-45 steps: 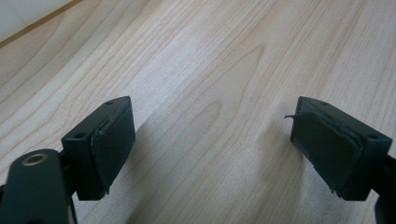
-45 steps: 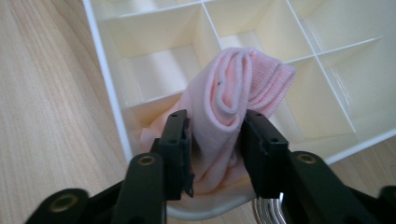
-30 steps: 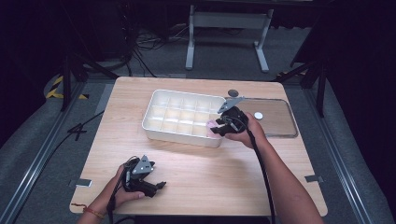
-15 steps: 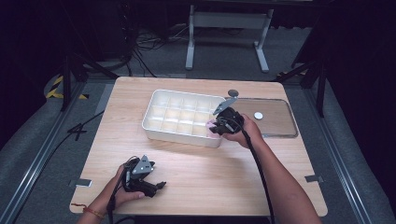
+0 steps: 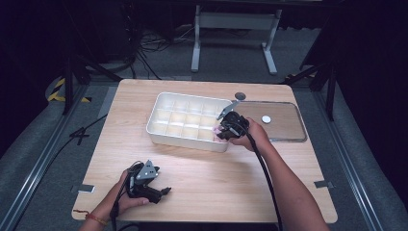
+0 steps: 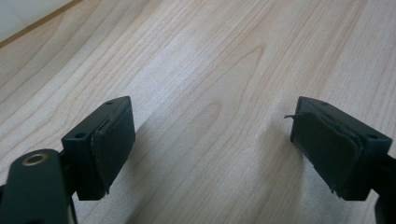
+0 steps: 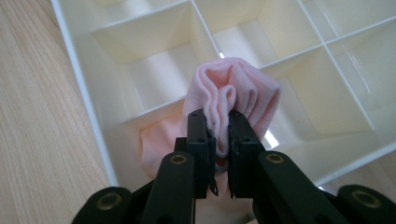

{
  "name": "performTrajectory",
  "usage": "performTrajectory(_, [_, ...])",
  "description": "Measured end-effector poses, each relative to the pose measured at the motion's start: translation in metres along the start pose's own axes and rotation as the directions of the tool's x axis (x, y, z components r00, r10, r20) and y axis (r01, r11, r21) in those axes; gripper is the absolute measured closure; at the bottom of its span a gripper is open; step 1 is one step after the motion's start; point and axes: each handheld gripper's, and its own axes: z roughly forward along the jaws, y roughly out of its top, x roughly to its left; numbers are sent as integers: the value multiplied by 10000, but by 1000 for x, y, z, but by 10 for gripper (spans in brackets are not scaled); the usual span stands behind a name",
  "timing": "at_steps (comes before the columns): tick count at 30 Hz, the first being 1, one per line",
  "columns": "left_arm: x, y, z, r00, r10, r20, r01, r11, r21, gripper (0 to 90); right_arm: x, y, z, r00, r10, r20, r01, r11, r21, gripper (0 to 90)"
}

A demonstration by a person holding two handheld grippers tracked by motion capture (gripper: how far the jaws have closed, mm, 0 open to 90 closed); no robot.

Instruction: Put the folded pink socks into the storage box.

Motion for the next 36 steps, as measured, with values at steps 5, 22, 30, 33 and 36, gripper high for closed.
performTrajectory(5, [0,0,0,10000,31,-3,-31,10000,31,143,-2,4,5,9996,92,-259,-77,9983,574,818])
performTrajectory(22, [0,0,0,10000,60,-5,-60,10000,54,142,-2,15,18,9990,5,-440,74,9838,1794,819])
performTrajectory(30, [0,0,0,10000,67,-5,-67,10000,44,143,-2,15,20,9988,77,-478,13,9829,1840,818])
performTrajectory(33, [0,0,0,10000,59,-4,-59,10000,54,142,-2,14,20,9988,102,-486,-15,9846,1746,816])
performTrajectory(36, [1,0,0,10000,74,-12,-74,10000,44,142,-2,12,19,9990,98,-436,-25,9864,1642,814])
